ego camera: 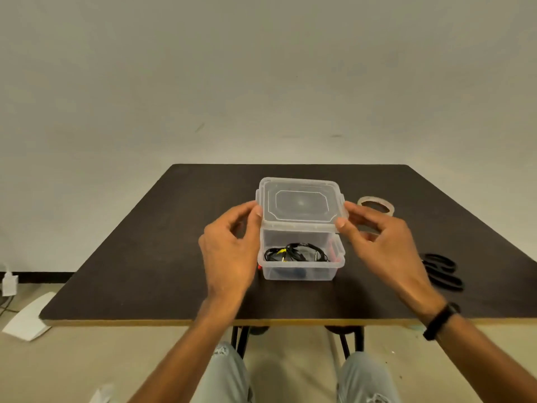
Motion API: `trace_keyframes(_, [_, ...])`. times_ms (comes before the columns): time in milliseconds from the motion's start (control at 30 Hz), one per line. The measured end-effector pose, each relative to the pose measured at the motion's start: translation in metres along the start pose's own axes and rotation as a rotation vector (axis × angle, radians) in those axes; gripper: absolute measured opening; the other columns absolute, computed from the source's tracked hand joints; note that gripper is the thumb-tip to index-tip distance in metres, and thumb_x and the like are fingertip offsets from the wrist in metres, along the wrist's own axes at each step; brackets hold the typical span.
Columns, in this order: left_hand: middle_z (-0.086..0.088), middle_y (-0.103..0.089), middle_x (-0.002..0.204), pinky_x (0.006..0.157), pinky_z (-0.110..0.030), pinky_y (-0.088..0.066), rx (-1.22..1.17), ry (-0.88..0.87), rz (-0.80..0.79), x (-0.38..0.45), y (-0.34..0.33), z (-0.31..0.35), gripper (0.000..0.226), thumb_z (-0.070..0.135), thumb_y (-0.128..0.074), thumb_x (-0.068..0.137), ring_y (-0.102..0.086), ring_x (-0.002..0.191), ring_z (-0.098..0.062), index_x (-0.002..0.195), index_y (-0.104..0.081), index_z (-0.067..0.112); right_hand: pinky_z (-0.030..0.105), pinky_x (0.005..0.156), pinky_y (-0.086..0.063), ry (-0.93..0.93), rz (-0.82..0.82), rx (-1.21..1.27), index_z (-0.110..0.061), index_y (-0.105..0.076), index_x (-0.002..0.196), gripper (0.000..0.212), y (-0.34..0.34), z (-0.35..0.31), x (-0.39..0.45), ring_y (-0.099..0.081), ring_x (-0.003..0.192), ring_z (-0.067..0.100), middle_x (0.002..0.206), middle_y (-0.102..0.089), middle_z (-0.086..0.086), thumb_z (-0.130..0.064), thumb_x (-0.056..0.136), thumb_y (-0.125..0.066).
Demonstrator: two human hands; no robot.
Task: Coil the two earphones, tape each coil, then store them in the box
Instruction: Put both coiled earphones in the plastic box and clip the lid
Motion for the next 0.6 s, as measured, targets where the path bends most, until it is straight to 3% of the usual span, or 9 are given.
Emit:
trace_keyframes(67, [0.026, -0.073, 0.1, 0.08, -0.004, -0.051, 0.007, -0.007, 0.043, -0.022, 0.008, -0.003, 0.02, 0.03, -0.07, 0.099, -0.069, 0.095, 0.013, 0.117, -0.076, 0.028, 0.027, 0.097, -0.056, -0.004, -0.02, -0.034, -0.034, -0.061, 0.145, 0.063, -0.001, 0.006, -0.016, -0.065, 0.116, -0.004, 0.136, -0.067, -0.018, -0.058, 0.088, -0.072])
trace_keyframes(200, [0.024, -0.075, 0.097, 0.08, -0.007, -0.053, 0.054, 0.044, 0.071, -0.041, 0.009, -0.023, 0.02, 0.031, -0.07, 0.099, -0.069, 0.091, 0.012, 0.115, -0.08, 0.026, 0.02, 0.091, -0.046, 0.009, -0.025, -0.194, -0.035, -0.054, 0.149, 0.082, -0.003, 0.01, -0.034, -0.053, 0.116, -0.001, 0.142, -0.062, -0.012, -0.069, 0.077, -0.072])
trace_keyframes(333, [0.021, -0.075, 0.101, 0.081, -0.004, -0.052, 0.125, 0.032, 0.049, -0.042, 0.003, -0.027, 0.023, 0.032, -0.068, 0.099, -0.066, 0.094, 0.017, 0.116, -0.08, 0.024, 0.025, 0.088, -0.047, -0.022, -0.011, -0.271, -0.034, -0.053, 0.15, 0.082, -0.006, 0.016, -0.04, -0.052, 0.114, 0.005, 0.144, -0.062, -0.004, -0.069, 0.078, -0.071])
trace_keyframes(500, [0.021, -0.077, 0.099, 0.087, -0.031, -0.062, 0.19, 0.052, 0.034, -0.035, 0.004, -0.036, 0.02, 0.038, -0.072, 0.095, -0.072, 0.093, -0.001, 0.109, -0.082, 0.028, 0.019, 0.083, -0.049, -0.089, -0.074, -0.202, -0.036, -0.059, 0.145, 0.079, -0.015, 0.029, -0.041, -0.065, 0.11, 0.01, 0.137, -0.068, -0.009, -0.073, 0.076, -0.068])
trace_keyframes(600, [0.025, -0.075, 0.091, 0.082, -0.021, -0.061, 0.211, 0.055, -0.006, -0.03, 0.004, -0.036, 0.015, 0.039, -0.075, 0.092, -0.071, 0.088, 0.005, 0.104, -0.081, 0.031, 0.021, 0.083, -0.054, -0.103, -0.101, -0.196, -0.032, -0.06, 0.145, 0.085, -0.019, 0.033, -0.038, -0.067, 0.107, 0.009, 0.132, -0.07, -0.008, -0.076, 0.072, -0.066])
Point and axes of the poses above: each hand's wrist, its own x-axis towards the middle knuckle, its own y-axis out of the back of the hand, z = x × y, the point moved 9 cm from there along x, towards the middle knuckle
